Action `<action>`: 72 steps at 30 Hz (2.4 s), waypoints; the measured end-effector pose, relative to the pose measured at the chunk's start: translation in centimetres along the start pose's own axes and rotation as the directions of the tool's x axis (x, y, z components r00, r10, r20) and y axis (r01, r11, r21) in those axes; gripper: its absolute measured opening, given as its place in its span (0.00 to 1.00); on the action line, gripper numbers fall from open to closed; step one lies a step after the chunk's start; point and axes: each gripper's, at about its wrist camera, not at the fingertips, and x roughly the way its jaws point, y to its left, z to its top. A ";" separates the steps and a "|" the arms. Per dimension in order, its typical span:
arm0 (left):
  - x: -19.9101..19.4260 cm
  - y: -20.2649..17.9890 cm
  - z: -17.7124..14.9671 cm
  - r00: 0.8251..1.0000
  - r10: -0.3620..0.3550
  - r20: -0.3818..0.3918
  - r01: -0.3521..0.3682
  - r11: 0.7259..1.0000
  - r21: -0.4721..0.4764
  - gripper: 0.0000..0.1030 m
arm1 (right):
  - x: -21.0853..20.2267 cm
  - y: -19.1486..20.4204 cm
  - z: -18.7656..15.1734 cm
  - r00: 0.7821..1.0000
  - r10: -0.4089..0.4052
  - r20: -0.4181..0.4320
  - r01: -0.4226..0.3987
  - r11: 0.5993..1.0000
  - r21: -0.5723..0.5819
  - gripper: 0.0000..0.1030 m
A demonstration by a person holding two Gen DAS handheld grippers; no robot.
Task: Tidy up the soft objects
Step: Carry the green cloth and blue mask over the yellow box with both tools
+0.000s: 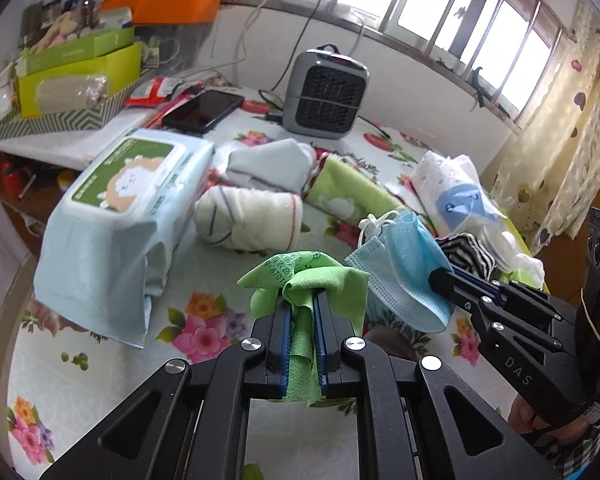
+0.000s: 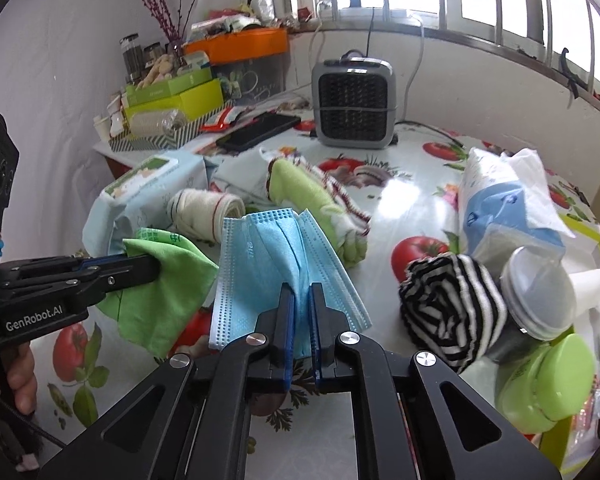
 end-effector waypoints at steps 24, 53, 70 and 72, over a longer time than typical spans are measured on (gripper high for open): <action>0.0 -9.5 5.2 0.989 -0.138 0.054 0.129 0.982 0.140 0.09 | -8.1 -8.2 1.0 0.975 -0.177 0.136 0.160 0.979 0.125 0.07; 5.8 -25.4 8.7 0.955 -0.296 -0.030 0.293 0.916 0.273 0.09 | -10.8 -20.4 -4.0 0.921 -0.390 0.009 0.372 0.885 0.279 0.07; 12.8 -30.4 9.0 0.960 -0.247 -0.131 0.276 0.911 0.306 0.09 | -8.9 -21.7 -5.6 0.897 -0.439 -0.052 0.438 0.865 0.246 0.07; 13.6 -30.7 8.9 0.961 -0.237 -0.142 0.271 0.911 0.311 0.09 | -8.8 -21.6 -5.6 0.900 -0.434 -0.051 0.432 0.867 0.247 0.07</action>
